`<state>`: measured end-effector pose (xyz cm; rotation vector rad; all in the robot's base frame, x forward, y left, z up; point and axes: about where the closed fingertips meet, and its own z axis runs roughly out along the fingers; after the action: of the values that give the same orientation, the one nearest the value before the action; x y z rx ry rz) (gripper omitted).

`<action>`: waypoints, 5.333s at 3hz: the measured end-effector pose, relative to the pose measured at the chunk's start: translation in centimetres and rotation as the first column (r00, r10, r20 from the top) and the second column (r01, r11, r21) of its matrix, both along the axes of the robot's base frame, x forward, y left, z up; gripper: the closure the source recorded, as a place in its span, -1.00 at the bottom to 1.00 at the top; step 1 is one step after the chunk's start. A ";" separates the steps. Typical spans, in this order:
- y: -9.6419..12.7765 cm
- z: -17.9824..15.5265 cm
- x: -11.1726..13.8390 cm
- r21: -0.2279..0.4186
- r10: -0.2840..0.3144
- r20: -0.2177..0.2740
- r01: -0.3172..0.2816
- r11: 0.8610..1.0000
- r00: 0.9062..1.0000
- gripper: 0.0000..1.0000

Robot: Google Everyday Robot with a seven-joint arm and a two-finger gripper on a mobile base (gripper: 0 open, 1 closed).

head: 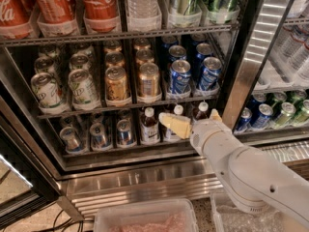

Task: Pick pepsi can from middle shelf of fridge

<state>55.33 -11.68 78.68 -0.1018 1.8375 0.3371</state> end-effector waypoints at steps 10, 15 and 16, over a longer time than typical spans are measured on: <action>-9.1 4.3 5.4 -0.093 -0.330 0.350 0.383 0.919 0.877 -0.50; -9.1 4.9 5.7 -0.108 -0.307 0.354 0.365 0.925 0.884 -0.50; -8.0 5.3 5.3 -0.107 -0.283 0.358 0.340 0.934 0.890 -0.54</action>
Offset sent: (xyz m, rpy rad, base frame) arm 0.0203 -0.0234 0.0612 -0.0293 -0.1957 -0.0653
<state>60.65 -19.64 84.00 0.0227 1.5049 -0.0636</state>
